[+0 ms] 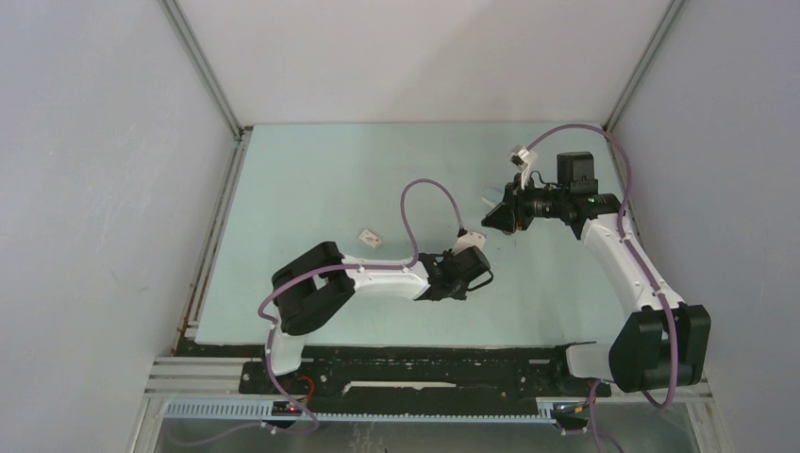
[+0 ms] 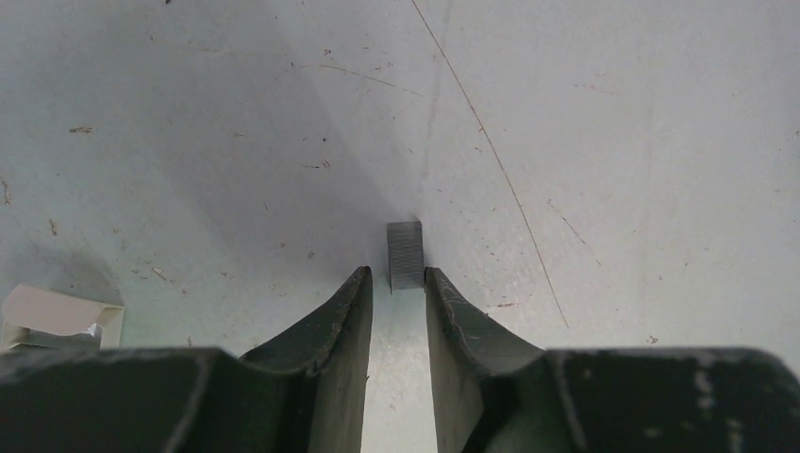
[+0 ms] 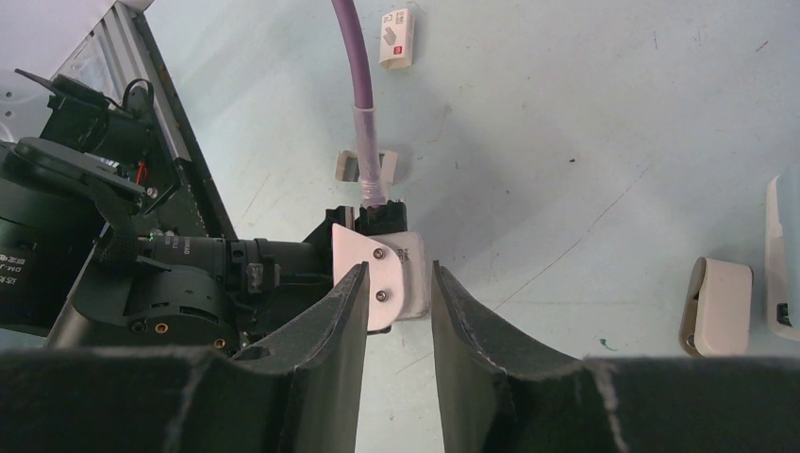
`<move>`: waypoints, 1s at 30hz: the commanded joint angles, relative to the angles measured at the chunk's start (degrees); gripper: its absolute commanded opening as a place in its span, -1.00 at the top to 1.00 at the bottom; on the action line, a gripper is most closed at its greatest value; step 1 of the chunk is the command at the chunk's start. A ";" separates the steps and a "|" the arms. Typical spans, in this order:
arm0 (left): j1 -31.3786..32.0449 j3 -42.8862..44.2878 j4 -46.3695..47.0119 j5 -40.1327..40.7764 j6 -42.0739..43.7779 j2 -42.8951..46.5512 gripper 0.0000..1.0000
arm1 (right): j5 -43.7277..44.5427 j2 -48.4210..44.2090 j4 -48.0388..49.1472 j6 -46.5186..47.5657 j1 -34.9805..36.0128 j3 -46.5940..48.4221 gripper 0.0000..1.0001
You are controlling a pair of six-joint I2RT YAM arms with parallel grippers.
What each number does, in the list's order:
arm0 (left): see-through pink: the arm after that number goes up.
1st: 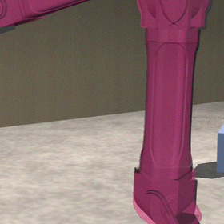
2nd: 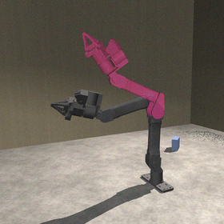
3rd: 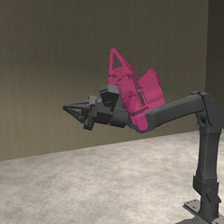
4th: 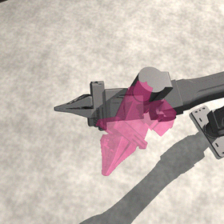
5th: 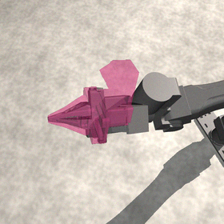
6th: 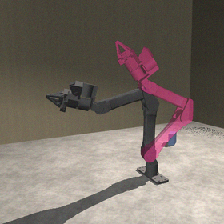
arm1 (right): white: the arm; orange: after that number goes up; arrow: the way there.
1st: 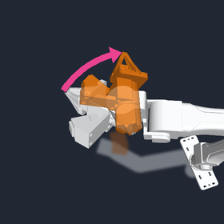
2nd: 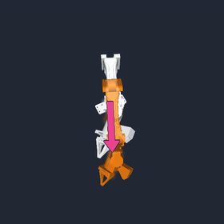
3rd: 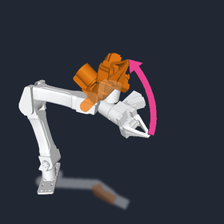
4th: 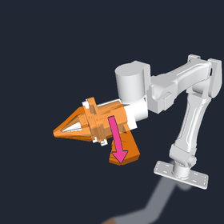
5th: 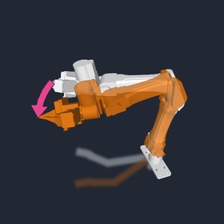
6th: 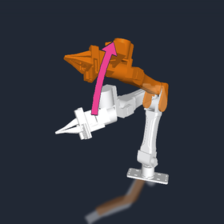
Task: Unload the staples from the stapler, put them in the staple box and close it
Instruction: Pick up the staple from the center of the board.
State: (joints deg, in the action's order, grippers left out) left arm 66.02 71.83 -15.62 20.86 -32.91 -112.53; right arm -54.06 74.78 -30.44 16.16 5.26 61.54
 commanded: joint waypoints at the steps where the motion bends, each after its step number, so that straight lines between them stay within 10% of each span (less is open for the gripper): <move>1: 0.43 3.39 -2.05 0.59 1.34 -1.25 0.36 | -0.30 -0.90 1.17 -0.85 -0.38 0.32 0.22; 30: -0.99 -10.33 10.90 -2.50 -2.70 12.60 0.73 | -1.32 -1.15 0.86 -0.78 -0.59 0.34 0.22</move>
State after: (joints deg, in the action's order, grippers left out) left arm 65.80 65.87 -11.22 19.75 -33.45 -106.63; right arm -54.15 74.78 -30.46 16.14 5.19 61.54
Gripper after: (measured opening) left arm 0.185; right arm 0.390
